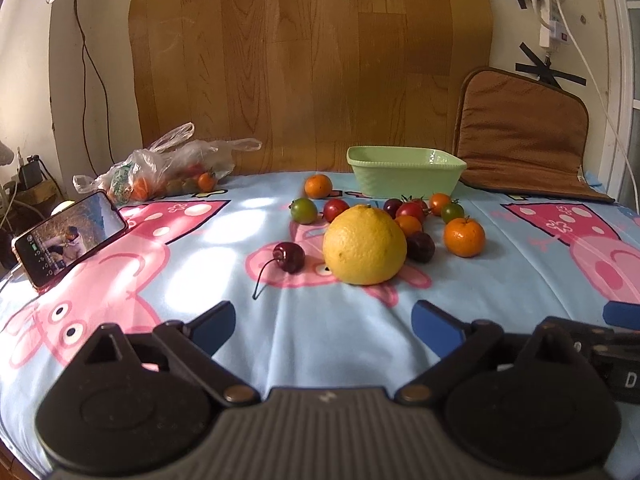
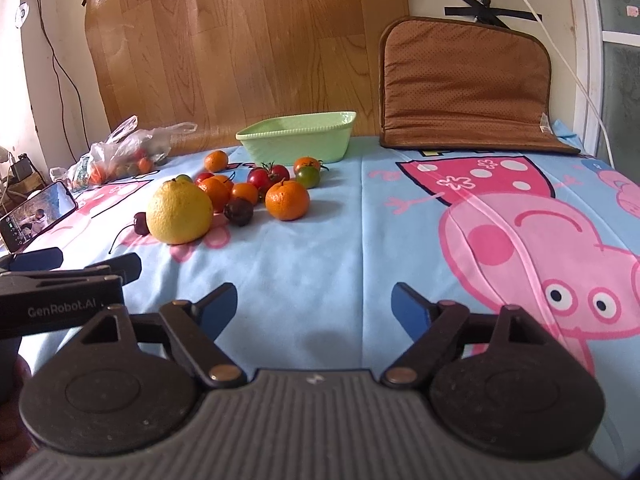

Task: Organize fruits

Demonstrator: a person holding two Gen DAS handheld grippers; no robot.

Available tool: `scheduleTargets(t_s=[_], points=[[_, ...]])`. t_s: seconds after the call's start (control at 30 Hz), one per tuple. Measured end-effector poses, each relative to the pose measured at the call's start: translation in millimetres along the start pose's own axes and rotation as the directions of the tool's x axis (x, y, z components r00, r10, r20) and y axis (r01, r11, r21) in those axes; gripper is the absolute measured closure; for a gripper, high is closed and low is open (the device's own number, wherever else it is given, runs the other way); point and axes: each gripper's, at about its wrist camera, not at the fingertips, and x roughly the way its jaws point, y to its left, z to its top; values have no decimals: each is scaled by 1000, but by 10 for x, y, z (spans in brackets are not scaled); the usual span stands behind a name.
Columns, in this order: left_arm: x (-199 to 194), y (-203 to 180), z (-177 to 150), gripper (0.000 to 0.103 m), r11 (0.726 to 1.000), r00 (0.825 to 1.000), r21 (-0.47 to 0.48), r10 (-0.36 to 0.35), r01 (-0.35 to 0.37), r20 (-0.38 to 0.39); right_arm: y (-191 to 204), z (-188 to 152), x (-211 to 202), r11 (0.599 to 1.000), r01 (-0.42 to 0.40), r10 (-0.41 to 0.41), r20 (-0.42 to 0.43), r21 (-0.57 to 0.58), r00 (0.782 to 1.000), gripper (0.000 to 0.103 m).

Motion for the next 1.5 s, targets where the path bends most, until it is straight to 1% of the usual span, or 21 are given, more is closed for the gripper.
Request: scheduleTargets(t_s=[0.17, 0.3, 0.47, 0.53, 0.6, 0.63, 0.7, 0.8, 0.87, 0.93, 1.03, 1.1, 1.2, 1.23, 1.33, 1.4, 1.43, 1.5], points=[[36, 58, -13, 6, 999, 1000, -30, -15, 14, -27, 4, -12, 17, 1000, 1, -1, -6, 2, 1000, 27], [35, 80, -9, 9, 998, 999, -43, -38, 37, -24, 16, -14, 15, 1000, -1, 1, -7, -2, 1000, 34], [35, 84, -7, 12, 998, 999, -32, -52, 52, -12, 38, -1, 34, 1000, -9, 9, -10, -11, 1000, 42], [36, 103, 8, 12, 997, 998, -29, -70, 69, -7, 50, 3, 42, 1000, -11, 11, -11, -15, 1000, 44], [45, 158, 50, 15, 994, 995, -30, -103, 102, -7, 66, 14, 54, 1000, -16, 15, -12, -22, 1000, 45], [61, 209, 88, 15, 991, 991, -35, -131, 130, -12, 78, 24, 60, 999, -21, 21, -9, -31, 1000, 45], [99, 332, 177, 17, 977, 979, -57, -204, 203, -20, 127, 58, 77, 997, -43, 43, 0, -66, 999, 45], [151, 526, 330, 18, 942, 946, -96, -323, 321, -9, 248, 123, 137, 985, -97, 99, 7, -142, 995, 46], [183, 605, 431, 20, 926, 931, -95, -366, 365, 12, 342, 172, 211, 971, -137, 140, -1, -194, 990, 46], [249, 631, 535, 22, 917, 920, -74, -392, 393, 24, 438, 225, 301, 956, -170, 173, -9, -239, 985, 46], [402, 588, 631, 26, 906, 907, -35, -422, 422, 6, 563, 330, 467, 939, -199, 200, -26, -282, 980, 46], [515, 544, 662, 27, 905, 905, -21, -426, 426, -16, 617, 412, 582, 929, -232, 227, -51, -287, 972, 46], [685, 514, 682, 27, 888, 887, -17, -459, 459, -54, 686, 481, 728, 915, -264, 252, -79, -306, 965, 46], [732, 505, 689, 27, 885, 883, -14, -464, 464, -66, 710, 489, 762, 908, -272, 259, -83, -318, 962, 46], [861, 480, 684, 29, 883, 879, -2, -466, 469, -103, 774, 493, 831, 889, -295, 279, -96, -351, 955, 45], [935, 465, 670, 32, 874, 866, -6, -481, 485, -138, 802, 484, 876, 880, -305, 287, -105, -364, 952, 45], [968, 455, 659, 32, 869, 858, -9, -490, 495, -153, 797, 482, 891, 877, -316, 297, -108, -362, 949, 45], [1002, 433, 631, 31, 874, 863, 1, -479, 486, -163, 820, 482, 921, 874, -315, 298, -104, -371, 949, 42]])
